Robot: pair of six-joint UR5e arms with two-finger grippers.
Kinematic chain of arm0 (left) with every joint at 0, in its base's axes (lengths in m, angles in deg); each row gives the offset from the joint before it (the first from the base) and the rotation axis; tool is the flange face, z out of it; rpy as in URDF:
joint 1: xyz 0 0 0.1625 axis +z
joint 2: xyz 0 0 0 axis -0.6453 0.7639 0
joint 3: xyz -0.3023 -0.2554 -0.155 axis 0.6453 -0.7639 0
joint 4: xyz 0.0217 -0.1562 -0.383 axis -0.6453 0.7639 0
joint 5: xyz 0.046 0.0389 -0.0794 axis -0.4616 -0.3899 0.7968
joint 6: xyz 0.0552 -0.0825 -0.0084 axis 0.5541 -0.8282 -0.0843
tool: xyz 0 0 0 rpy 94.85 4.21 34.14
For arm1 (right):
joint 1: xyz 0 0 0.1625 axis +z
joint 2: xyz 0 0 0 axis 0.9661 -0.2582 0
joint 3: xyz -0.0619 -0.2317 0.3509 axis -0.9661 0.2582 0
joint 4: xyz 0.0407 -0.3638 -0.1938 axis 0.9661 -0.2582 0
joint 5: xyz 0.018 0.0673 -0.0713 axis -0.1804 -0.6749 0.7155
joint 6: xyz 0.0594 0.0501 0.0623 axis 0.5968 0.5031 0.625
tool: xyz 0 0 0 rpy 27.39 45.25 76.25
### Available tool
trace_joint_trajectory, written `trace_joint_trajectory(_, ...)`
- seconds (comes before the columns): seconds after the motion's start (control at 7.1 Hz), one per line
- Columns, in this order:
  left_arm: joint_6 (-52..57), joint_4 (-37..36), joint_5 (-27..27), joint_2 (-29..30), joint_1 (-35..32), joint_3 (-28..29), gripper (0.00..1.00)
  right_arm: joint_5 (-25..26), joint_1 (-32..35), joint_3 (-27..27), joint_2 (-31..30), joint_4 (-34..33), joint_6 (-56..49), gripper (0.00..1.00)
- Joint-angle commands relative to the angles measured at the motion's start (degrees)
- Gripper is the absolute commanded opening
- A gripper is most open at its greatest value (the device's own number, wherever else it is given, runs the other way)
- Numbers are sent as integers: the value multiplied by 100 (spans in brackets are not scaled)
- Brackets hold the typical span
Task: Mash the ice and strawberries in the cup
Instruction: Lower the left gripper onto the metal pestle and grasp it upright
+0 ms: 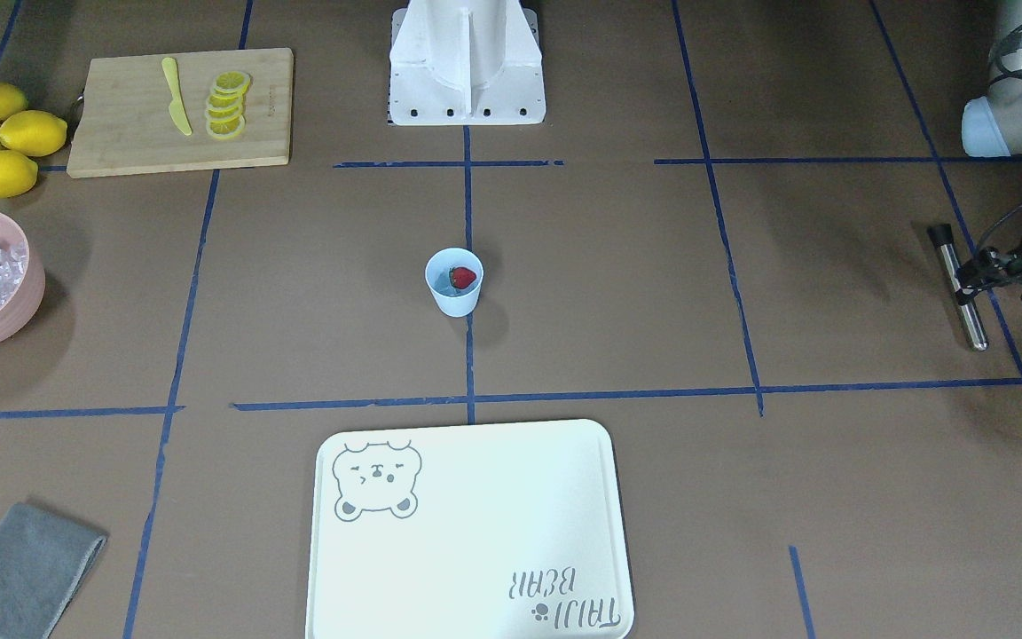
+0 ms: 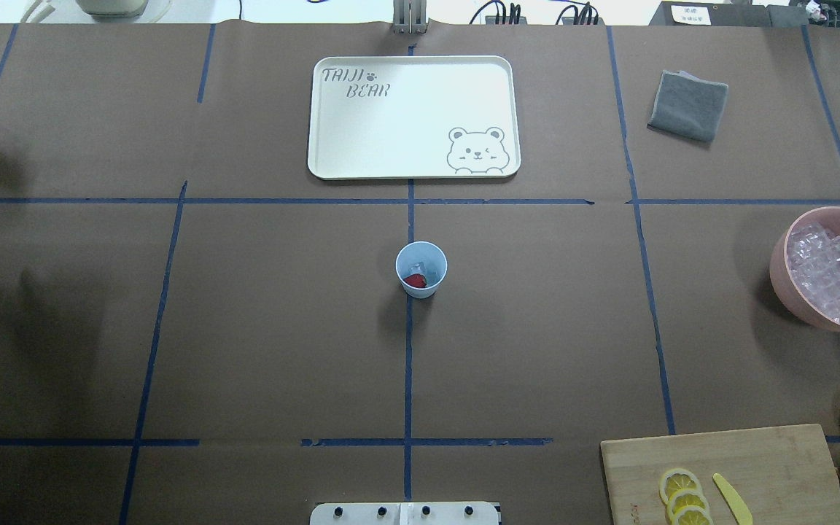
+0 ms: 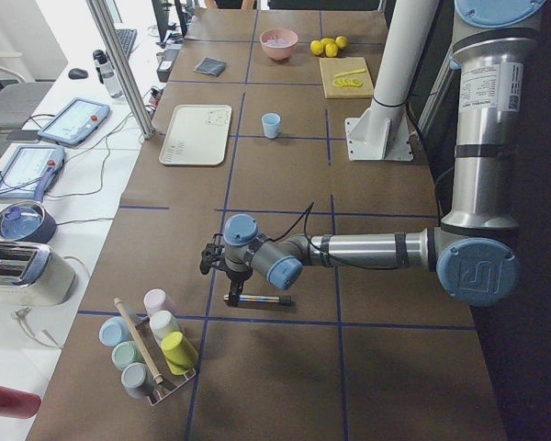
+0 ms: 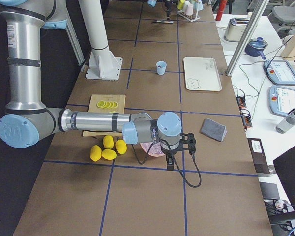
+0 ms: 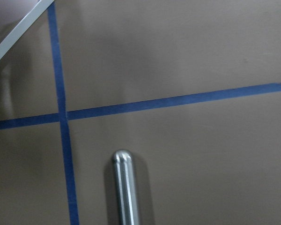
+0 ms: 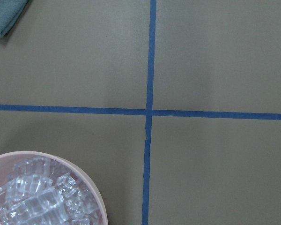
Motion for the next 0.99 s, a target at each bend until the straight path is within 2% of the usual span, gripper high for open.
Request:
trace_joint_trajectory(0.0,-625,567,-51,21,15,351,100,1,-4,-2,3,0,0,99)
trace_joint_trajectory(0.85,-759,584,-69,21,349,404,100,80,-13,42,73,0,0,99)
